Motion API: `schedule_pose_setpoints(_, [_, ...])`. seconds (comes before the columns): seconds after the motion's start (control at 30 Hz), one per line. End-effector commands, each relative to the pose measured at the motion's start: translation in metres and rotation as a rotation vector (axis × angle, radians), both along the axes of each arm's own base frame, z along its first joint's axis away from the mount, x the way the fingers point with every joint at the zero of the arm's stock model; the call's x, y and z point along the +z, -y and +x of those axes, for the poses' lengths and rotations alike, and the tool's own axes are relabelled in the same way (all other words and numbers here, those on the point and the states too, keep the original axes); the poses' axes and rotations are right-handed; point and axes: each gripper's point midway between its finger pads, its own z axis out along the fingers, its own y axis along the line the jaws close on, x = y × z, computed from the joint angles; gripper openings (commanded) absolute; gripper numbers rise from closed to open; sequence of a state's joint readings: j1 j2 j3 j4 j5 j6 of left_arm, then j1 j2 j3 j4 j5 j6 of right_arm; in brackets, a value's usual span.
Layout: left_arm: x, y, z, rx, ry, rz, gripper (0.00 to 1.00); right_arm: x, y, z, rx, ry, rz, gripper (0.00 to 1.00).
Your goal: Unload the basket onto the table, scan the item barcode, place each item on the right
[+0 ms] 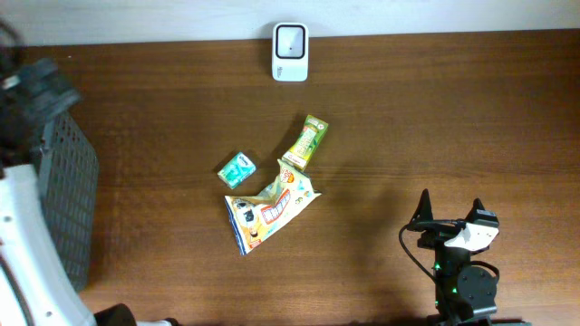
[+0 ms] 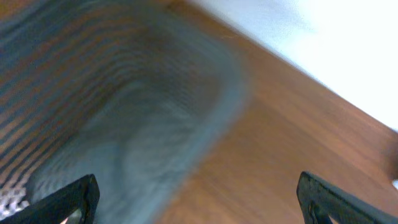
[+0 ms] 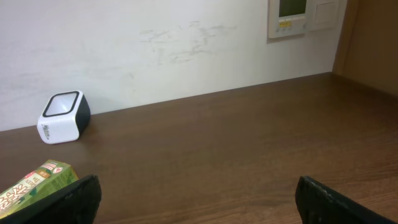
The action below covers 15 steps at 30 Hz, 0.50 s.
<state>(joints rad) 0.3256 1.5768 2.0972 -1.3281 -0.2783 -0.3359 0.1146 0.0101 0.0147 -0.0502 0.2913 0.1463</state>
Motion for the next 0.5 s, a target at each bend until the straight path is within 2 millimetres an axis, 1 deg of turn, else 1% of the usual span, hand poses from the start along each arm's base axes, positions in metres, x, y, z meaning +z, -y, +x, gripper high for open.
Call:
schedule_pose_setpoints(0.0, [-0.035,-0.06,-0.035,0.295,-0.029,-0.098,0.99,-0.002,0.002,0.0,-0.009,-0.002,-0.007,0.99])
schedule_pose_setpoints(0.03, [-0.047,-0.072,-0.044,0.358,-0.04,-0.124,0.99,-0.003,0.002,0.0,-0.009,-0.002,-0.007,0.99])
schedule_pose_setpoints(0.1, [-0.085,-0.097,-0.065,0.475,-0.086,-0.182,0.99,-0.002,0.002,0.0,-0.009,-0.002,-0.007,0.99])
schedule_pose_setpoints(0.13, [-0.098,-0.102,-0.069,0.491,-0.1,-0.203,0.99,-0.002,0.002,0.0,-0.009,-0.002,-0.007,0.99])
schedule_pose_setpoints(0.17, [-0.117,-0.109,-0.074,0.513,-0.117,-0.226,1.0,-0.002,0.002,0.0,-0.009,-0.002,-0.007,0.99])
schedule_pose_setpoints(0.2, [-0.143,-0.115,-0.082,0.541,-0.15,-0.244,1.0,-0.003,0.002,0.0,-0.009,-0.002,-0.007,0.99])
schedule_pose_setpoints(0.23, [-0.159,-0.118,-0.086,0.555,-0.168,-0.254,1.0,-0.003,0.002,0.0,-0.009,-0.002,-0.007,0.99])
schedule_pose_setpoints(0.27, [-0.181,-0.122,-0.092,0.575,-0.186,-0.266,0.99,-0.002,0.002,0.0,-0.009,-0.002,-0.007,0.99])
schedule_pose_setpoints(0.3, [-0.198,-0.126,-0.097,0.592,-0.194,-0.269,0.99,-0.002,0.002,0.0,-0.009,-0.002,-0.007,0.99])
schedule_pose_setpoints(0.33, [-0.213,-0.129,-0.1,0.602,-0.2,-0.273,0.99,-0.003,0.002,0.0,-0.009,-0.002,-0.007,0.99])
schedule_pose_setpoints(0.37, [-0.231,-0.132,-0.103,0.581,-0.222,-0.263,0.99,-0.002,0.002,0.0,-0.009,-0.002,-0.007,0.99])
schedule_pose_setpoints(0.43, [-0.257,-0.133,-0.107,0.551,-0.26,-0.256,0.99,-0.002,0.002,0.0,-0.009,-0.002,-0.007,0.99])
schedule_pose_setpoints(0.47, [-0.264,-0.134,-0.112,0.563,-0.279,-0.252,0.99,-0.003,0.002,0.0,-0.009,-0.002,-0.007,0.99])
